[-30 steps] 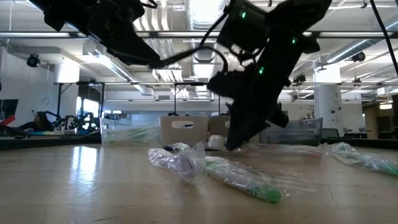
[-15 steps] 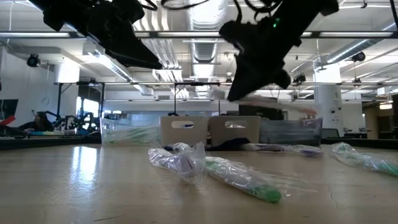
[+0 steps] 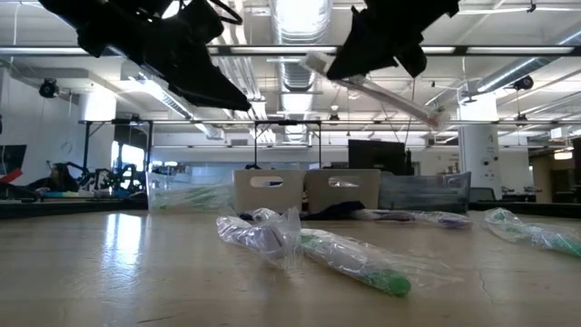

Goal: Pick & Place Toothbrushes
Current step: Put the orange toothbrush into the white bin

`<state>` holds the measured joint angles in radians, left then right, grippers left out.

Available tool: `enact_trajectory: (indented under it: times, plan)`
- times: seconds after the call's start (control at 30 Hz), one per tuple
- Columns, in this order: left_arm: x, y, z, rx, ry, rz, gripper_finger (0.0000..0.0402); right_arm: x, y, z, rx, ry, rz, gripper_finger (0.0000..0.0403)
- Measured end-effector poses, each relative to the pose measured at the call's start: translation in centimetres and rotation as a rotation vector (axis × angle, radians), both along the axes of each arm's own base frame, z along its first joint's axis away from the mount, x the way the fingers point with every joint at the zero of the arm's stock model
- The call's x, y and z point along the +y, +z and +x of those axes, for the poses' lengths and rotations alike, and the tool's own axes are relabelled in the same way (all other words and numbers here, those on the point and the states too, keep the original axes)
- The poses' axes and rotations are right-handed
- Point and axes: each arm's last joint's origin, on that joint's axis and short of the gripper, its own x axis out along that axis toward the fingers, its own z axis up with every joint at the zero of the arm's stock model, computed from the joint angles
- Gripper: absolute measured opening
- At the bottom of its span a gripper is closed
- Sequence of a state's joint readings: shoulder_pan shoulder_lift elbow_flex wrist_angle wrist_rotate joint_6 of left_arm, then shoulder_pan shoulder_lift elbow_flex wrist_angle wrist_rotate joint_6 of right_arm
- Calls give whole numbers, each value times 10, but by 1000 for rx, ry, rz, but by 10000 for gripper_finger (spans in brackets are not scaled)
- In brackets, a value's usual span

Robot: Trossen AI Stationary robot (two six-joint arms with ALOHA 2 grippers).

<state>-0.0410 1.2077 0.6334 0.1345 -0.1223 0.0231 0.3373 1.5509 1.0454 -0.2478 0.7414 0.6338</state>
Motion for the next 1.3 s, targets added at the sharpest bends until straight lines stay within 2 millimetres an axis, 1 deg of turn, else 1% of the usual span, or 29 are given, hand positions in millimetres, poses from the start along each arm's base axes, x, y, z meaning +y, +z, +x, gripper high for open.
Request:
enact_trajectory:
  times: [0.2, 0.3, 0.43, 0.53, 0.67, 0.9, 1.13, 1.3]
  plan:
    - [-1, -7, 15, -57, -41, 40, 207, 10, 10, 5, -69, 89, -65, 10]
    - [-4, -4, 20, -116, -140, 27, 207, 16, 16, 8, -102, 145, -124, 10]
    - [-9, -1, 24, -189, -283, -6, 207, 23, 26, 9, -161, 173, -226, 9]
    - [-11, 3, 27, -255, -342, -15, 207, 30, 36, 11, -224, 204, -296, 9]
    - [-11, 7, 33, -355, -350, -3, 207, 37, 45, 11, -311, 237, -370, 9]
    - [-11, 19, 39, -574, -351, 26, 207, 44, 59, 8, -392, 268, -500, 9]
    - [-12, 24, 41, -679, -351, 40, 207, 46, 70, 7, -471, 334, -584, 8]
    - [-12, 25, 47, -710, -352, 44, 207, 46, 73, 7, -492, 356, -610, 8]
